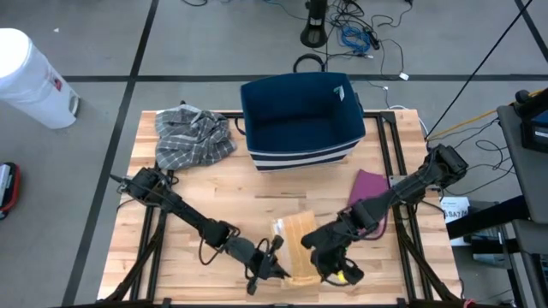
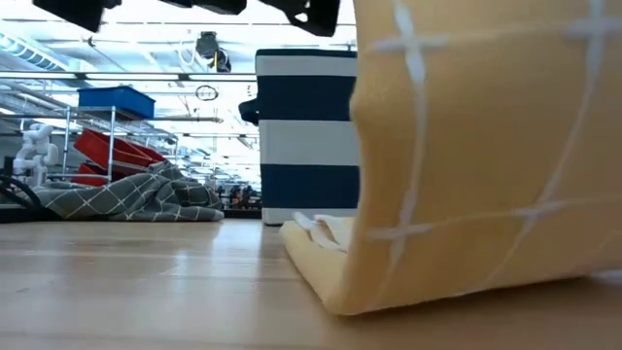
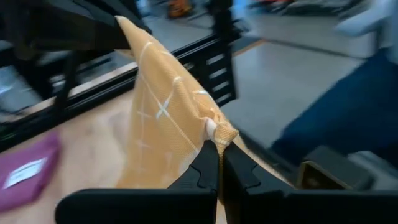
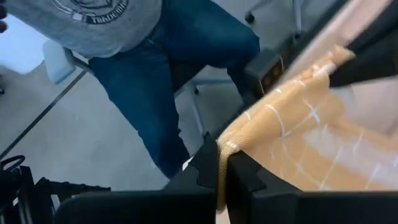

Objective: Fold towel
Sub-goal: Fold the yellow towel

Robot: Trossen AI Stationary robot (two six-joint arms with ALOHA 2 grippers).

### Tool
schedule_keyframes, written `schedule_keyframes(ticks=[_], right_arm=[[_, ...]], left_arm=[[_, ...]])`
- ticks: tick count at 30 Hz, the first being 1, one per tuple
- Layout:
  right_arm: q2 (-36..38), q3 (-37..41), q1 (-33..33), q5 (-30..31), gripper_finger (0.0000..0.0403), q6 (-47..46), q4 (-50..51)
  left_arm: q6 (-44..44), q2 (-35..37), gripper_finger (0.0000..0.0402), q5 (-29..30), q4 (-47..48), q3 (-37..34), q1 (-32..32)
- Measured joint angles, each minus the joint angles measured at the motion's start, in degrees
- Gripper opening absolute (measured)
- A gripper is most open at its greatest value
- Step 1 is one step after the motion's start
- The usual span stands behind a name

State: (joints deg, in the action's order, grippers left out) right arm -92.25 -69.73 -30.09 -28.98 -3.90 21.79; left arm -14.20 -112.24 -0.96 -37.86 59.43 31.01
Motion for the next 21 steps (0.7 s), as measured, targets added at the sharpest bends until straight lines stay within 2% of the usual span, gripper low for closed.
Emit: schedule_keyframes(ticks=[2, 5, 10, 15, 21], right_arm=[[-0.02, 0.0, -0.84, 0.41, 0.0, 0.07, -2.43], [-0.04, 0.0, -1.57, 0.69, 0.0, 1.24, -5.28], [-0.04, 0.0, -2.41, 3.53, 0.0, 5.56, -6.07], [0.0, 0.0, -3.1, 9.24, 0.0, 9.62, -6.68], [0.11, -0.04, -4.43, 12.56, 0.0, 11.28, -7.8]], left_arm=[[0.12, 0.06, 0.0, -4.85, -0.07, 0.04, -0.69], [-1.69, 0.1, 0.0, -9.06, -0.87, 0.03, -1.14], [-8.14, 0.03, 0.0, -12.05, -3.8, -0.12, -1.3], [-10.34, 1.13, 0.0, -15.8, -4.16, -0.31, -2.21], [-9.06, 4.82, 0.0, -26.74, -1.12, -0.29, -4.48]])
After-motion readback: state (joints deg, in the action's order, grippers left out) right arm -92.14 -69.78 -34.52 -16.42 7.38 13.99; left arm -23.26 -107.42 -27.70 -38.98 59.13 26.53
